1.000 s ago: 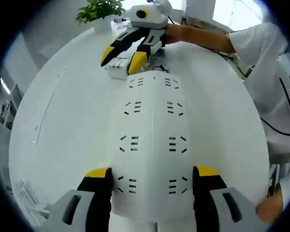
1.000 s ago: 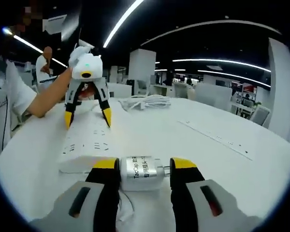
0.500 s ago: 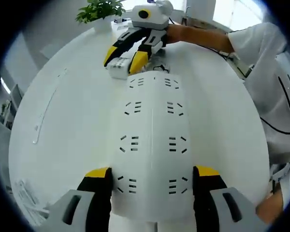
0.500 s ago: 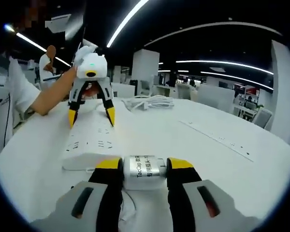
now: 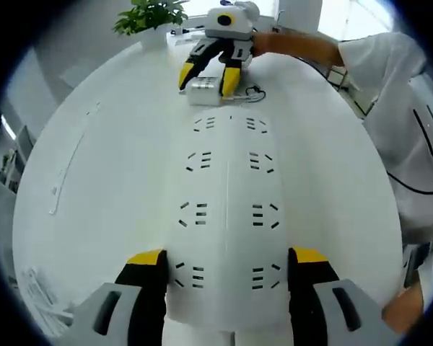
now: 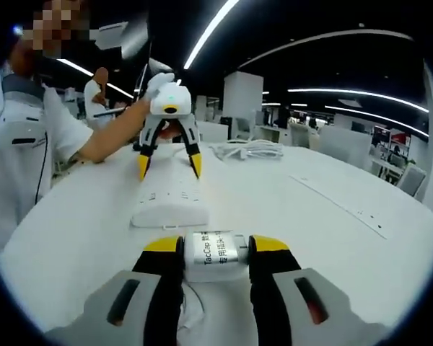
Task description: Straighten the power strip on the desk, plug the charger into it
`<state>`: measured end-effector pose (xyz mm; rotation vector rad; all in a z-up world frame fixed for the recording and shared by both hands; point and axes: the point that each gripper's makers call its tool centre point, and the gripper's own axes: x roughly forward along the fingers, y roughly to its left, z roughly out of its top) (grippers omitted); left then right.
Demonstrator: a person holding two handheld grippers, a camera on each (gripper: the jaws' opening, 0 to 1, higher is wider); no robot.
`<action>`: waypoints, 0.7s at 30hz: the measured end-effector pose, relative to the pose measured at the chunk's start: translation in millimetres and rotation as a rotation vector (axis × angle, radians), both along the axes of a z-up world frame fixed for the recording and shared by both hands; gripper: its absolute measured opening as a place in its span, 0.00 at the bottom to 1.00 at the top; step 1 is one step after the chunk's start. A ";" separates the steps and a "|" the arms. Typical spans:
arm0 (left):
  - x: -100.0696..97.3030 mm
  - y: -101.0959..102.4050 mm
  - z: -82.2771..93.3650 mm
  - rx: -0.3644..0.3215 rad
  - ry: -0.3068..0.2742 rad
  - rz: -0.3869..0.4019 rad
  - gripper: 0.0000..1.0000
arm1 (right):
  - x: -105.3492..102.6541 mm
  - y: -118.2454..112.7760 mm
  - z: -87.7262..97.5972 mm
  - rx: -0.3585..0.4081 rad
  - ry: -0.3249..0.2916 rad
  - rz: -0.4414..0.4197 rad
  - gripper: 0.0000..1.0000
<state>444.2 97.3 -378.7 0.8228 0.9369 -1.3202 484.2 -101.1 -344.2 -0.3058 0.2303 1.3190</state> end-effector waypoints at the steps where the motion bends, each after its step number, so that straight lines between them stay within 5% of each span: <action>1: 0.2 0.0 0.1 0.000 0.000 0.000 0.69 | -2.0 -3.3 -0.2 0.002 0.009 0.008 0.35; 7: 2.1 -0.5 0.4 0.006 -0.003 0.000 0.69 | -7.4 -11.3 0.0 -0.007 0.026 0.014 0.35; 9: 3.9 -0.5 0.7 0.004 -0.003 0.000 0.69 | -7.8 -9.5 5.7 0.030 0.099 -0.046 0.37; 10: 4.2 -0.5 0.7 0.003 -0.003 0.000 0.69 | -5.9 -9.7 10.6 0.039 0.078 -0.061 0.38; 11: 5.1 -0.5 0.9 0.002 -0.003 0.000 0.69 | -1.7 -13.1 20.8 0.032 0.014 -0.112 0.38; 13: 5.8 -0.6 1.0 0.004 -0.003 0.000 0.69 | -1.0 -15.5 33.8 0.038 -0.019 -0.196 0.39; 16: 6.6 -0.5 1.1 0.003 -0.003 -0.001 0.69 | 4.2 -23.9 44.2 0.036 -0.034 -0.471 0.54; 18: 7.8 -0.3 1.6 -0.009 0.001 -0.002 0.69 | 3.1 -22.5 56.2 0.095 -0.098 -0.625 0.66; 21: 8.5 -1.0 1.8 -0.012 0.001 -0.004 0.69 | -1.6 -22.7 54.4 0.126 -0.137 -0.840 0.64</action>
